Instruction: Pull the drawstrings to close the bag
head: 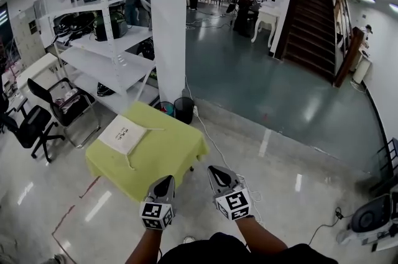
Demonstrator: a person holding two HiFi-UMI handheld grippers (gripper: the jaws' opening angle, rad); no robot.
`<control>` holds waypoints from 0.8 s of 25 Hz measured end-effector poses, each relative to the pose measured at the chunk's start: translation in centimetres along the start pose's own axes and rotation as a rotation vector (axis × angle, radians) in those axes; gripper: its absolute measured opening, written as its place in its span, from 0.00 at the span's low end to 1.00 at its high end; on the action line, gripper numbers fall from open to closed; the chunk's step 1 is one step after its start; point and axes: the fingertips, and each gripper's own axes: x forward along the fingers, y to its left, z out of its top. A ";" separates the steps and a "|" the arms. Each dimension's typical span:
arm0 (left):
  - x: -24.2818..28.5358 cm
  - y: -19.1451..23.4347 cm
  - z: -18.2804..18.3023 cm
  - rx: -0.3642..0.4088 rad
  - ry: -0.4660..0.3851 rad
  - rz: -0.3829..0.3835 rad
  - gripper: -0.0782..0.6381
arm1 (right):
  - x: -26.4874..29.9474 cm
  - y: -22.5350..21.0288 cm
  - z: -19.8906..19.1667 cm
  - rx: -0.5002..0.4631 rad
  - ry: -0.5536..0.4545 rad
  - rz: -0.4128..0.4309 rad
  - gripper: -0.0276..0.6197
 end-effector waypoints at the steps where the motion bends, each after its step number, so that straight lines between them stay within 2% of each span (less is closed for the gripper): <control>1: 0.0 0.4 0.0 -0.002 0.000 0.006 0.12 | 0.5 0.1 -0.1 0.000 0.009 0.006 0.03; 10: 1.9 4.6 -1.7 -0.027 0.034 0.093 0.12 | 6.1 -0.6 -1.3 0.006 0.005 0.080 0.03; 20: 8.2 9.6 -0.8 -0.028 0.053 0.211 0.12 | 14.8 -5.1 -1.9 0.017 0.000 0.192 0.03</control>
